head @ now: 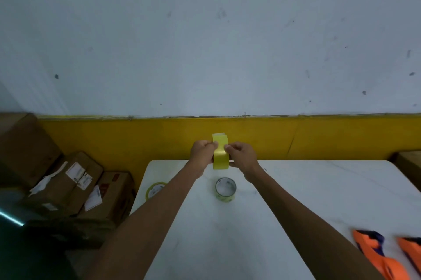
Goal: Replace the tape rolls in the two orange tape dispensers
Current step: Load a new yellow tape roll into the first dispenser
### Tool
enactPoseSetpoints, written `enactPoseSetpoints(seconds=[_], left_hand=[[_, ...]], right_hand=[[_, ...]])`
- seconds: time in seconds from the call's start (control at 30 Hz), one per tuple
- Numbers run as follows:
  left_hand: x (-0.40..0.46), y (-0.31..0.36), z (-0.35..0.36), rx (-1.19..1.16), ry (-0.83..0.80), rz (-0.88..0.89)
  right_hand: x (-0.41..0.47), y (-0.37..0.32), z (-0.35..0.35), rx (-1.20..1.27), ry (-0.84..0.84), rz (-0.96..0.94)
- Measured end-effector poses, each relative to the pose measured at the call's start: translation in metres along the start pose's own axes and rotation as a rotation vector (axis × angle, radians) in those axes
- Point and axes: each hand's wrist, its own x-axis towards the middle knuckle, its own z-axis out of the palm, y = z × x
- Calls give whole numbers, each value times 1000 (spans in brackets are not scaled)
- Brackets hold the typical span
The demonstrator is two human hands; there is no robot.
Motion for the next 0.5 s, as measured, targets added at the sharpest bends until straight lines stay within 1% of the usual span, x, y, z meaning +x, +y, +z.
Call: enactPoseSetpoints(seconds=[0.3,0.5], left_hand=[[-13,-10,48,47,-36,9],[-40,-23,86,86,-31,-16]], right_hand=[[-14,18,-45,68,37,57],[-32,45,-82,53,44,80]])
